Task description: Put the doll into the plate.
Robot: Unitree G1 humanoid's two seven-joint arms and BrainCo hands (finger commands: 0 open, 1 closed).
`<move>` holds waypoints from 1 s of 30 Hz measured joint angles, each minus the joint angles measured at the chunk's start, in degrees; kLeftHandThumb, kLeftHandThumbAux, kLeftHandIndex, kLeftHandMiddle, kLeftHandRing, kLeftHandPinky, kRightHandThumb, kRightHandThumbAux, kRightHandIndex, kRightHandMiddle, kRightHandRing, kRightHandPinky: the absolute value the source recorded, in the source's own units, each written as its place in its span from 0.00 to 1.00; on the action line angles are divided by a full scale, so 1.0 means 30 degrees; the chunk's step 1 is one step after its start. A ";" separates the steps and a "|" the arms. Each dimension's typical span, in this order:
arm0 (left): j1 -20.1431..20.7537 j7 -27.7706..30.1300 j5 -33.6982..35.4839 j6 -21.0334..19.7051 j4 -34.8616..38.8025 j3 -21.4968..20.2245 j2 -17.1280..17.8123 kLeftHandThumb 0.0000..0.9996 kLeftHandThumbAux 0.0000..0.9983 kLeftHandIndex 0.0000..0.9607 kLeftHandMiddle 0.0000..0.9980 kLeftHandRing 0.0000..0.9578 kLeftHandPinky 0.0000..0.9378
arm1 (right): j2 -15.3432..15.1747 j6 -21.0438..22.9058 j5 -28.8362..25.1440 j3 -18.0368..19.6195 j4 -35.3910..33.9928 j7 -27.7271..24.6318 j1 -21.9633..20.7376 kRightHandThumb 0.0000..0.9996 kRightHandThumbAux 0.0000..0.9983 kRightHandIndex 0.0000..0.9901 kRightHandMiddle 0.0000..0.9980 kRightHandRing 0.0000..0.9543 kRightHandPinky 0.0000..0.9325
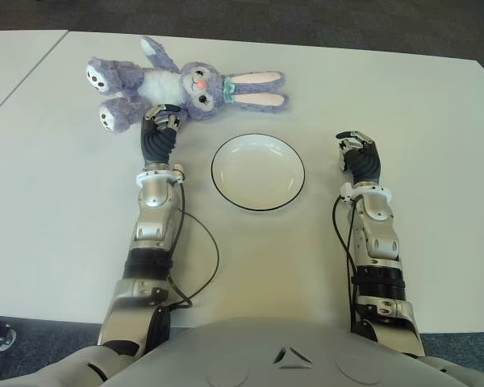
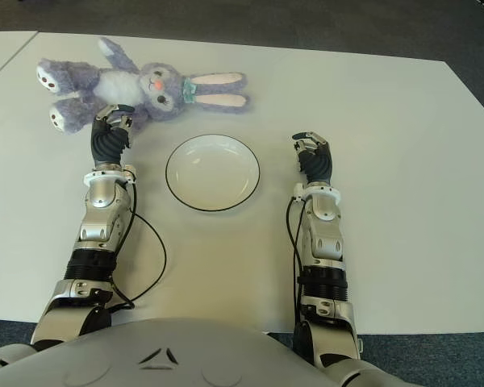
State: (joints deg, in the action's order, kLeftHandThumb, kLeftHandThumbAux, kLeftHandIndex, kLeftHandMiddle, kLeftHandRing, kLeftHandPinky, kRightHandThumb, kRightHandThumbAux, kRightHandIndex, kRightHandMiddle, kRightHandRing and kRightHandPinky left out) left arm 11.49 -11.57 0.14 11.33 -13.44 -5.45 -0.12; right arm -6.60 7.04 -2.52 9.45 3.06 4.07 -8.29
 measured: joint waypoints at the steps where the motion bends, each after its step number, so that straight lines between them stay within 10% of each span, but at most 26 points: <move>1: 0.0000 0.0000 0.0000 -0.0002 0.0000 0.0000 0.0000 0.71 0.70 0.46 0.87 0.92 0.94 | 0.0001 0.0000 0.0001 0.0000 0.0001 -0.0002 -0.0002 0.73 0.71 0.45 0.88 0.93 0.96; 30: 0.0014 -0.0158 -0.0695 -0.1033 0.0067 0.0216 0.0074 0.71 0.70 0.46 0.88 0.92 0.94 | 0.0046 -0.0008 -0.0003 0.0034 0.0082 -0.0048 -0.0185 0.73 0.71 0.45 0.88 0.92 0.95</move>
State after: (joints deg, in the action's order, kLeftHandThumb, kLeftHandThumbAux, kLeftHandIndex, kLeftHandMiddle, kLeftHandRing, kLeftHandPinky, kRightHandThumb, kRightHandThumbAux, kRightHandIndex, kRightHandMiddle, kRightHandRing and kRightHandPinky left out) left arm 11.53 -12.05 -1.95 8.23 -13.24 -4.81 0.11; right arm -6.47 7.02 -2.53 9.56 3.31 3.92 -8.85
